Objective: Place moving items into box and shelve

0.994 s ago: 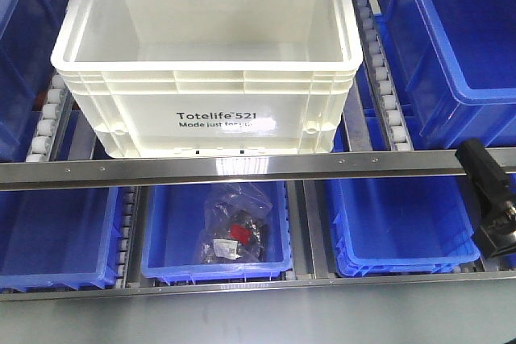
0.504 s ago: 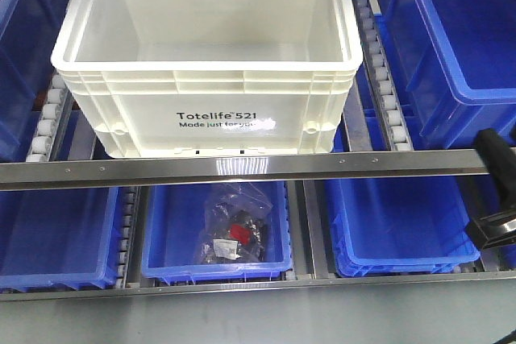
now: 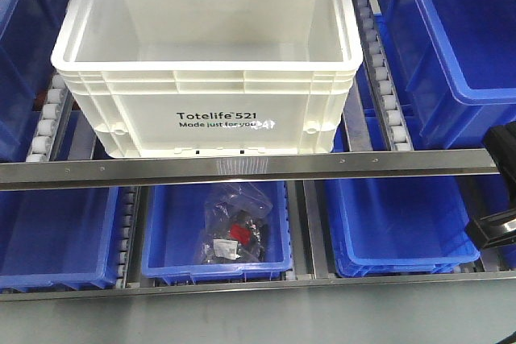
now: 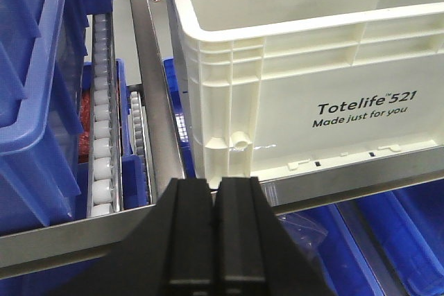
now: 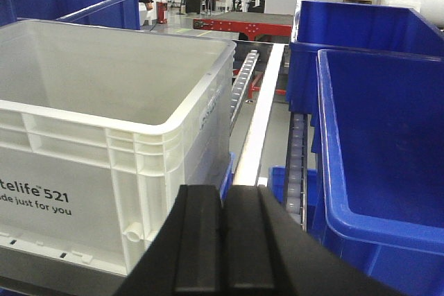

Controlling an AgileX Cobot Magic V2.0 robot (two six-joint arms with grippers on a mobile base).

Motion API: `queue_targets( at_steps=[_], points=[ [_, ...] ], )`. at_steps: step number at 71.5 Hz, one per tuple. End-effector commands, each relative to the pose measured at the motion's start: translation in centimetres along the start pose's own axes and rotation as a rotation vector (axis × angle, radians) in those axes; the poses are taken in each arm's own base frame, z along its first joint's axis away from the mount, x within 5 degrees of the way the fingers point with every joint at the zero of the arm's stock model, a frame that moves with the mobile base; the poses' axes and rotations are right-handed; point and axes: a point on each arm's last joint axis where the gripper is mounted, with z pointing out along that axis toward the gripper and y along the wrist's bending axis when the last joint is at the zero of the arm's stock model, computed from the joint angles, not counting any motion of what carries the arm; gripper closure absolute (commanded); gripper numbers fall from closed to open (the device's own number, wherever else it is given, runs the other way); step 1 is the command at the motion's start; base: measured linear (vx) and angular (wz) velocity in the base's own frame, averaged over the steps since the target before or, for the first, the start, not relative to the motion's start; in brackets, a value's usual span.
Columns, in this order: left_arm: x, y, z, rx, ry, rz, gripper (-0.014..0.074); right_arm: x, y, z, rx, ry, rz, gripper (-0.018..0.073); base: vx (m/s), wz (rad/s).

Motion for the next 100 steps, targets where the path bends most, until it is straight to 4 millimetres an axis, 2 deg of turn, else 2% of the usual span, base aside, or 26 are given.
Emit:
queue_targets(
  at_steps=[1,23,40,59,65,76,83,89,100],
  points=[
    [-1.5,0.0,-0.1,-0.003,-0.085,-0.010,0.0624,-1.7,-0.4,0.1,0.034,-0.101,-0.010,0.0575,0.00,0.00],
    [-1.5,0.1,-0.1,-0.009,-0.094,0.010,0.0624,-1.7,-0.4,0.1,0.034,-0.101,-0.010,0.0575,0.00,0.00],
    [-3.3,0.4,-0.4,-0.053,-0.287,0.016,0.0624,-1.7,-0.4,0.1,0.034,-0.101,-0.010,0.0575,0.00,0.00],
    [-3.1,0.4,-0.6,-0.055,-0.304,0.022,0.0624,-1.7,-0.4,0.1,0.034,-0.102,-0.010,0.0575,0.00,0.00],
    [-1.4,0.5,-0.6,-0.058,-0.326,0.019,0.0624,-1.7,-0.4,0.1,0.034,-0.102,-0.010,0.0575,0.00,0.00],
    [4.6,0.6,-0.8,-0.059,-0.397,-0.015,0.0624,-1.7,-0.4,0.1,0.034,-0.102,-0.010,0.0575,0.00,0.00],
    [7.6,0.6,-0.8,-0.060,-0.440,-0.014,0.0624,-1.7,-0.4,0.1,0.034,-0.102,-0.010,0.0575,0.00,0.00],
    [8.0,0.5,-1.4,-0.055,-0.409,0.000,0.0624,-1.7,-0.4,0.1,0.034,-0.102,-0.010,0.0575,0.00,0.00],
    [8.2,0.5,-1.3,-0.061,-0.383,0.022,0.0624,-1.7,-0.4,0.1,0.034,-0.102,-0.010,0.0575,0.00,0.00]
  ],
)
